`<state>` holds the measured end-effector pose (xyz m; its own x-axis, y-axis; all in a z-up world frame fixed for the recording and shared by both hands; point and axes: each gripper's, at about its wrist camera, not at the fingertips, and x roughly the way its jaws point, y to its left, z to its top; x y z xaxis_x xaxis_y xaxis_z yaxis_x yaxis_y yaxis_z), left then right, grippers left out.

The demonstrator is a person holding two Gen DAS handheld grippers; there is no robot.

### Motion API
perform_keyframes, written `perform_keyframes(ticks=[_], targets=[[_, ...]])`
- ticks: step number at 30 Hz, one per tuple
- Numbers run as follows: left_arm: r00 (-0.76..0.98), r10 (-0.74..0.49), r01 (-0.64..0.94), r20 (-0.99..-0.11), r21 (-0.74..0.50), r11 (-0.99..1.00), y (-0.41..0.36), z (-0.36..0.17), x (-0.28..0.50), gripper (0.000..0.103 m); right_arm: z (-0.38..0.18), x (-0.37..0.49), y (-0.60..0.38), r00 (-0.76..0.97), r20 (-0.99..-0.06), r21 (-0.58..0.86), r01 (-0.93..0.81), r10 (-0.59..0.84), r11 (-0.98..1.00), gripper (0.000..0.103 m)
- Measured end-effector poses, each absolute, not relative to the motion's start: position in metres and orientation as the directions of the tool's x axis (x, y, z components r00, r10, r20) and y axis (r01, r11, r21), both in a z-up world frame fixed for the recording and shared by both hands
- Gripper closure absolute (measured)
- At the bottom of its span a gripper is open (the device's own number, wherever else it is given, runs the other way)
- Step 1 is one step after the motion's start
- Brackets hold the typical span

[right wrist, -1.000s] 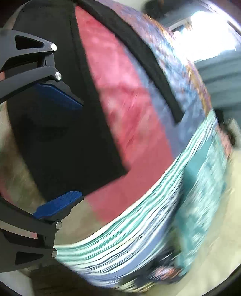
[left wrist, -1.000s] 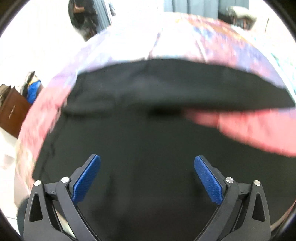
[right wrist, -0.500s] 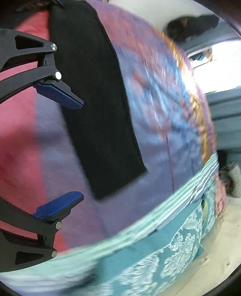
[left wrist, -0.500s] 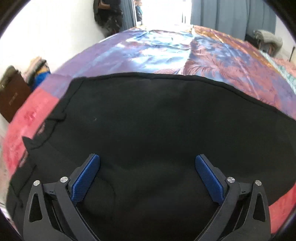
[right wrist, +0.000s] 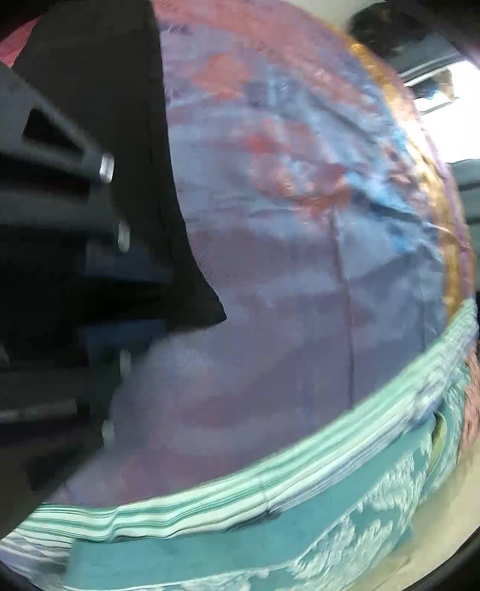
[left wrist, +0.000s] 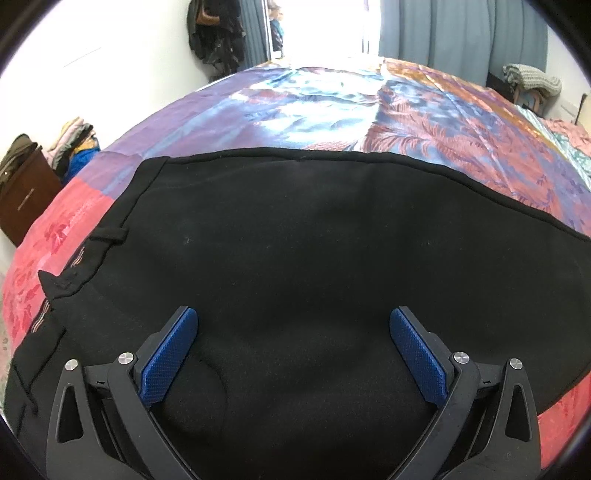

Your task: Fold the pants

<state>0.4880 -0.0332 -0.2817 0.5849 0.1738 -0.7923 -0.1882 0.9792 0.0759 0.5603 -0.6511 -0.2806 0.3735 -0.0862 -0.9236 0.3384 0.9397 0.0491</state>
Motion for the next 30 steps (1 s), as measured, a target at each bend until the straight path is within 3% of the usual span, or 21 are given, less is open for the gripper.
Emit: perform_keyframes(ticks=[6,11,17,19,20,21,25,27,30], targets=[[0.577,0.191,-0.190,-0.794,0.097,0.977,-0.035,-0.281,0.488,0.001,-0.203,0.469,-0.596,0.603,-0.791,-0.010,0.159,-0.105,0.987,0.093],[0.554,0.223,-0.195,-0.802,0.136,0.971,-0.040,-0.278,0.492,0.001,-0.161,0.314,-0.541,0.698,-0.714,0.008,0.085,-0.054,0.996,0.097],[0.443,0.250,-0.197,-0.861,0.179,0.964,-0.047,-0.253,0.490,0.001,-0.202,0.185,-0.513,0.575,-0.802,-0.034,0.228,-0.162,0.973,0.096],[0.452,0.203,-0.192,-0.869,0.127,0.973,-0.049,-0.234,0.469,0.001,-0.216,0.160,-0.515,0.474,-0.844,-0.085,0.342,-0.250,0.936,0.075],[0.457,0.180,-0.179,-0.871,0.108,0.978,-0.050,-0.229,0.460,0.001,-0.219,0.148,-0.520,0.422,-0.857,-0.105,0.422,-0.298,0.901,0.052],[0.465,0.154,-0.157,-0.872,0.090,0.984,-0.052,-0.223,0.446,0.001,-0.214,0.139,-0.521,0.417,-0.850,-0.106,0.463,-0.322,0.880,0.039],[0.475,0.143,-0.073,-0.868,0.123,0.990,-0.062,-0.223,0.390,0.001,-0.174,0.116,-0.507,0.522,-0.771,-0.045,0.527,-0.365,0.849,0.028],[0.500,0.158,-0.044,-0.851,0.157,0.987,-0.066,-0.227,0.369,0.001,-0.169,0.115,-0.492,0.593,-0.755,0.071,0.498,-0.279,0.864,0.027],[0.552,0.183,-0.019,-0.814,0.206,0.978,-0.075,-0.230,0.355,0.001,-0.185,0.124,-0.457,0.695,-0.718,0.321,0.357,-0.020,0.877,0.027]])
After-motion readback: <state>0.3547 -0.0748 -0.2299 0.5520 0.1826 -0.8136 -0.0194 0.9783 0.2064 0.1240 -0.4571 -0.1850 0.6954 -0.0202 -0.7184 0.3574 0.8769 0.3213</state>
